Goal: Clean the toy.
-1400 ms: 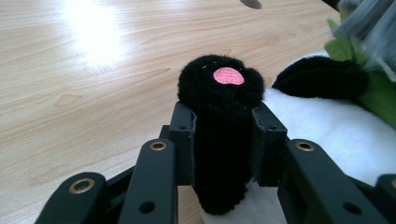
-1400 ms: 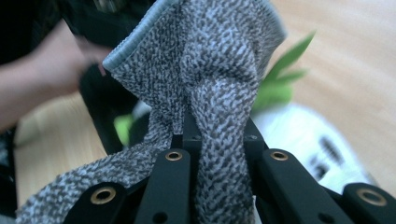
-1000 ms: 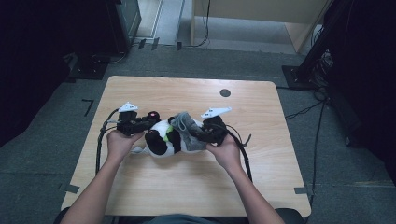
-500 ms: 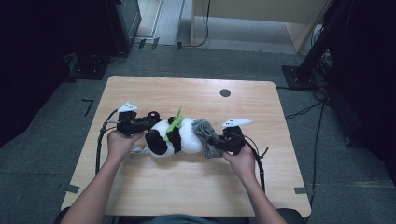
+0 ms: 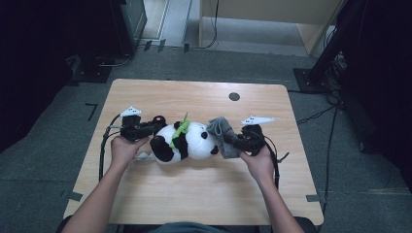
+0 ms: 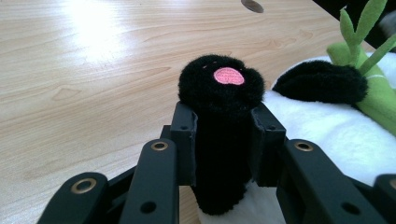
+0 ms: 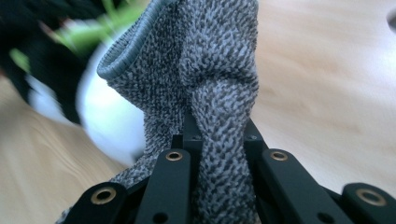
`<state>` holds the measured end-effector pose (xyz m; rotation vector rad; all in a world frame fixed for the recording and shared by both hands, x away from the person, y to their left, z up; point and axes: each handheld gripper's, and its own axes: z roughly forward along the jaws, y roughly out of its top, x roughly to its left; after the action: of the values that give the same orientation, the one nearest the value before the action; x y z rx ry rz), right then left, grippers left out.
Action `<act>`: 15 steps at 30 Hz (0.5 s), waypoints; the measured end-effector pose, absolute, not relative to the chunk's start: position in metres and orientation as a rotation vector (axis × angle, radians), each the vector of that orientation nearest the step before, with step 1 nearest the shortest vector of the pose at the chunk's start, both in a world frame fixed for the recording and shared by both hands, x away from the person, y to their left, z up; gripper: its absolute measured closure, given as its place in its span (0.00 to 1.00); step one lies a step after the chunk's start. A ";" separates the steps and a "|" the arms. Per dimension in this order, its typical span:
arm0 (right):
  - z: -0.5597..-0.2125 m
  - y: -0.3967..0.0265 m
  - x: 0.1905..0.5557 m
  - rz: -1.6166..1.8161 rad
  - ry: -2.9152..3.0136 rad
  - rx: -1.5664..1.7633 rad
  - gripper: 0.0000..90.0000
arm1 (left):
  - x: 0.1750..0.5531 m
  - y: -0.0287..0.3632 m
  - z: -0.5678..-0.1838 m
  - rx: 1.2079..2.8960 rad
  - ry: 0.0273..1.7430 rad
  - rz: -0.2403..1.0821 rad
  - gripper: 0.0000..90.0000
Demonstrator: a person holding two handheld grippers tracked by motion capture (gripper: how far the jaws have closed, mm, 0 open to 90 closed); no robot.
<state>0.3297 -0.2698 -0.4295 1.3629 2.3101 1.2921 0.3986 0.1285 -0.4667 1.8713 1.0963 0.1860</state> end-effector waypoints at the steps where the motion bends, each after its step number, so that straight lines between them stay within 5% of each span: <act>1: -0.422 -0.264 0.331 1.322 2.308 1.347 0.89 | 0.398 0.129 -0.466 1.871 1.097 0.184 0.76; 15: -0.408 -0.163 0.347 1.398 2.474 1.182 0.89 | 0.397 0.127 -0.465 1.887 1.090 0.206 0.76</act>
<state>0.3469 -0.1628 -0.4081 1.1821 2.4743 1.3976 0.3966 0.1269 -0.4649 1.8866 1.0901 0.2063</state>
